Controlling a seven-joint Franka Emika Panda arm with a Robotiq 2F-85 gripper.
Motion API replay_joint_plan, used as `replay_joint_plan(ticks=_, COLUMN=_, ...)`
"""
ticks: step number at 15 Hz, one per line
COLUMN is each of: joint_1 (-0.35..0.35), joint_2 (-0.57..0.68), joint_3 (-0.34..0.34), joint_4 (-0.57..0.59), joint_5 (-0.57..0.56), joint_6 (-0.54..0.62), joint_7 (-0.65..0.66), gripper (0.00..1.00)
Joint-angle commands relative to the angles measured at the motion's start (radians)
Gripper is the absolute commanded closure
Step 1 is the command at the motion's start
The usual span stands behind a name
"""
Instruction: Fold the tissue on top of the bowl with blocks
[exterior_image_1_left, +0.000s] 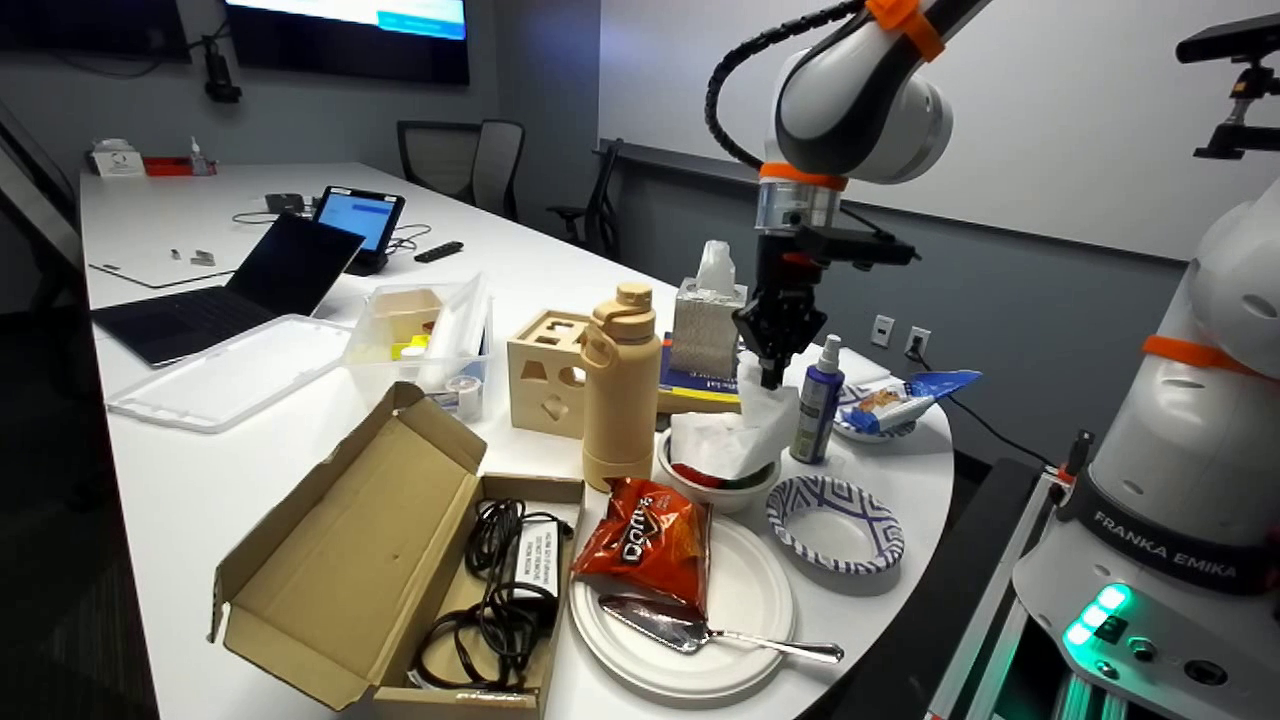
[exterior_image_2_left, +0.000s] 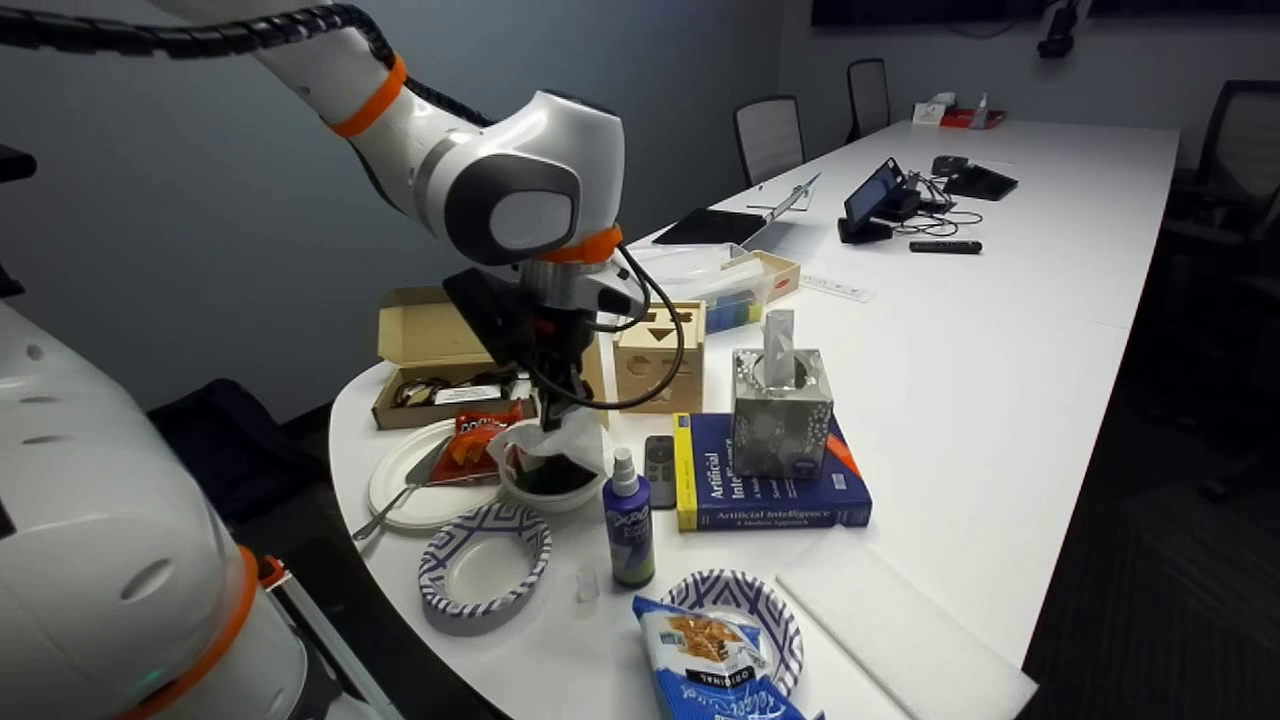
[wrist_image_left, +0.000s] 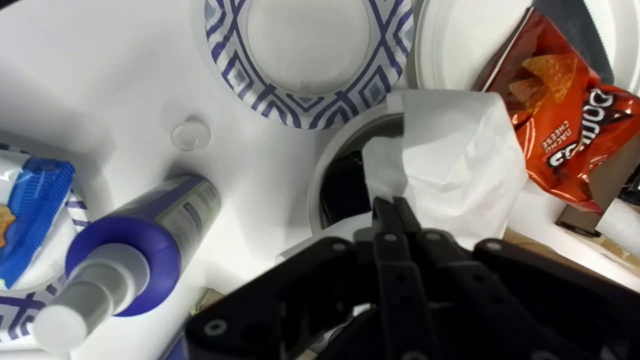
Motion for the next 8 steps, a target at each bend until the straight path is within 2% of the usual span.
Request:
replay_joint_plan(ticks=1, joint_1=0.038, joint_2=0.066, joint_3=-0.01, joint_4=0.0, joint_5=-0.007, joint_6=0.097, joint_7=-0.111, gripper=1.0)
replay_joint_plan(ticks=5, joint_1=0.083, joint_2=0.094, joint_3=-0.022, joint_4=0.001, joint_5=0.038, joint_6=0.141, joint_7=-0.321, gripper=1.0)
replay_joint_plan(ticks=8, joint_1=0.112, joint_2=0.089, joint_3=-0.028, joint_4=0.001, joint_5=0.055, joint_6=0.117, joint_7=-0.473, gripper=1.0)
